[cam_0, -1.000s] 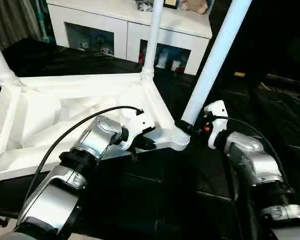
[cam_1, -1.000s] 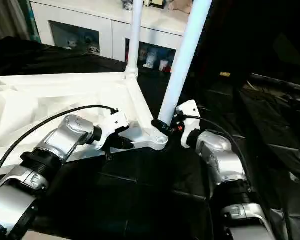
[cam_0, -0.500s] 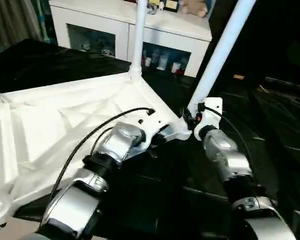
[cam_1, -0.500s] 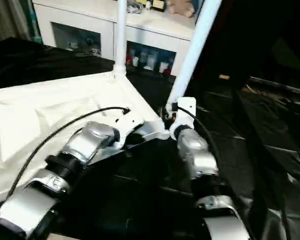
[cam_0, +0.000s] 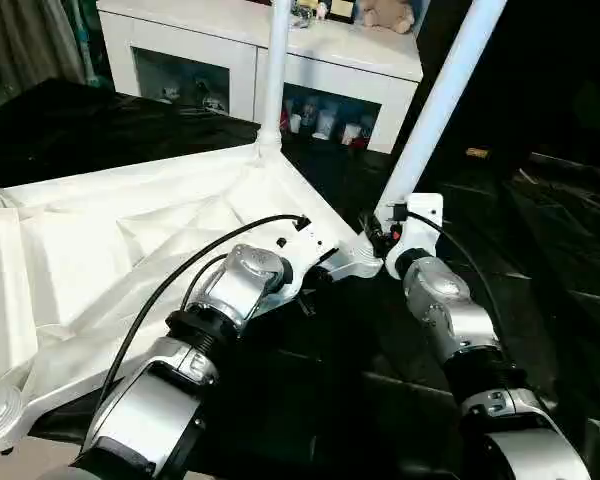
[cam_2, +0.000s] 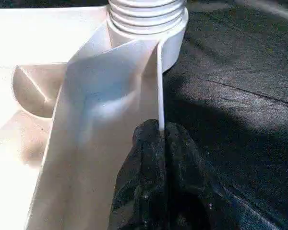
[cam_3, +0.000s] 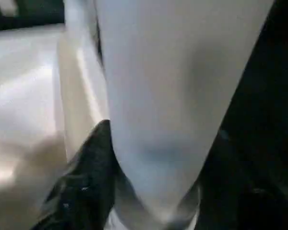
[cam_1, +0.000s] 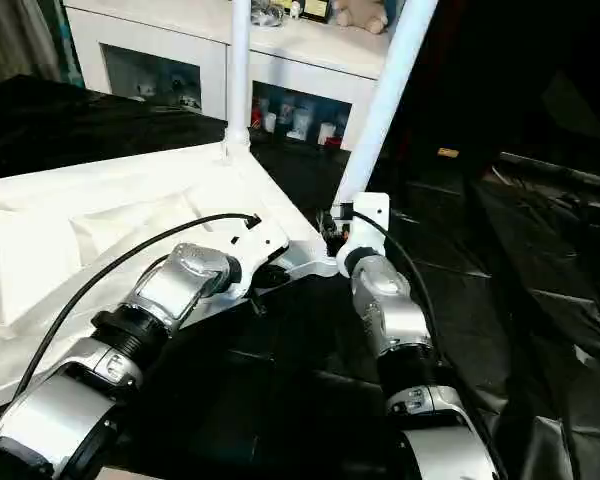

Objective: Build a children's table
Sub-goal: Insert table leg to table base

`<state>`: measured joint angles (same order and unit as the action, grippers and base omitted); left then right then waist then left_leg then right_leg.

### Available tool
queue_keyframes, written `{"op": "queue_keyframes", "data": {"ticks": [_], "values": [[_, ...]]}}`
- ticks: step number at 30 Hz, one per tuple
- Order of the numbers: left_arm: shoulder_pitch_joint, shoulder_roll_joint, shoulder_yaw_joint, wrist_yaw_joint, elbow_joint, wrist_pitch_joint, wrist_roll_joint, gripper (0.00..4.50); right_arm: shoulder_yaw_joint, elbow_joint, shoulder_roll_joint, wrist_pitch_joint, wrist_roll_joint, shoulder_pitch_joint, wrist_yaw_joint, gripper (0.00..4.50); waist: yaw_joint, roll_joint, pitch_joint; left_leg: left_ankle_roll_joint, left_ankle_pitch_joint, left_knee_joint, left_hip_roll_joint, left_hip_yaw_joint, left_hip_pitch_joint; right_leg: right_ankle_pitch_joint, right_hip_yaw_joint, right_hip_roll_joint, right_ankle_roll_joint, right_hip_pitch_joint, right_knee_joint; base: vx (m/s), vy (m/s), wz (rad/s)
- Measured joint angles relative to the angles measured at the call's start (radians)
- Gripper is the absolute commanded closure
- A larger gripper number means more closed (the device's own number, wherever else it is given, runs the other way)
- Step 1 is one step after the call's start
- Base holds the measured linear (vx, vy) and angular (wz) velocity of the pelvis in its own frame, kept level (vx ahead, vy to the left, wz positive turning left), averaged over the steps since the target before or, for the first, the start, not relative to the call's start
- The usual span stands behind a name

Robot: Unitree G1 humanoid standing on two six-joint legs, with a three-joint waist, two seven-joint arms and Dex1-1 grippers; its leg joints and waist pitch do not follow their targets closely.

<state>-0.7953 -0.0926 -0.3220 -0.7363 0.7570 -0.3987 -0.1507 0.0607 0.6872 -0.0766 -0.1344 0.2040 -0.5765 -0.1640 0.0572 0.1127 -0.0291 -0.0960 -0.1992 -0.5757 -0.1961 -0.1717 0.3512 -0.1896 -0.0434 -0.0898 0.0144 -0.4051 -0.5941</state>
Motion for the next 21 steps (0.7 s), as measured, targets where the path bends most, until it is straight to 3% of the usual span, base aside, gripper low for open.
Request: {"op": "queue_keyframes", "data": {"ticks": [5,10,16,21], "values": [[-0.003,-0.015,0.0,-0.044,-0.006,0.016,0.012,4.5,-0.003,-0.039,-0.05,-0.042,0.03,0.018,-0.117,1.2,0.006,-0.006,-0.004,0.0,0.0,0.006,0.0,-0.001,0.002,0.002,-0.001,0.0,-0.003,-0.002,-0.001,0.0,0.0,0.0],[-0.005,-0.05,0.001,-0.089,-0.007,0.05,0.022,4.5,-0.051,-0.198,-0.175,-0.114,0.054,0.101,-0.323,0.87,0.006,-0.006,-0.01,0.007,0.004,0.006,0.0,-0.001,0.003,0.002,-0.001,0.0,-0.003,-0.004,-0.001,0.0,0.0,0.0],[-0.002,-0.089,0.001,-0.161,-0.015,0.075,0.027,4.5,-0.099,-0.34,-0.269,-0.144,0.083,0.181,-0.511,0.87,0.006,-0.007,-0.014,0.007,0.004,0.006,-0.001,-0.001,0.003,0.002,-0.002,0.0,-0.003,-0.004,0.0,0.0,0.0,0.0],[0.033,-0.171,-0.023,-0.314,-0.062,0.171,0.041,4.5,-0.122,-0.441,-0.389,-0.128,0.104,0.276,-0.694,0.87,0.02,-0.009,-0.016,0.008,0.004,0.006,-0.002,-0.002,0.004,0.001,-0.002,0.0,-0.004,-0.005,-0.001,0.0,0.0,0.0]]}}
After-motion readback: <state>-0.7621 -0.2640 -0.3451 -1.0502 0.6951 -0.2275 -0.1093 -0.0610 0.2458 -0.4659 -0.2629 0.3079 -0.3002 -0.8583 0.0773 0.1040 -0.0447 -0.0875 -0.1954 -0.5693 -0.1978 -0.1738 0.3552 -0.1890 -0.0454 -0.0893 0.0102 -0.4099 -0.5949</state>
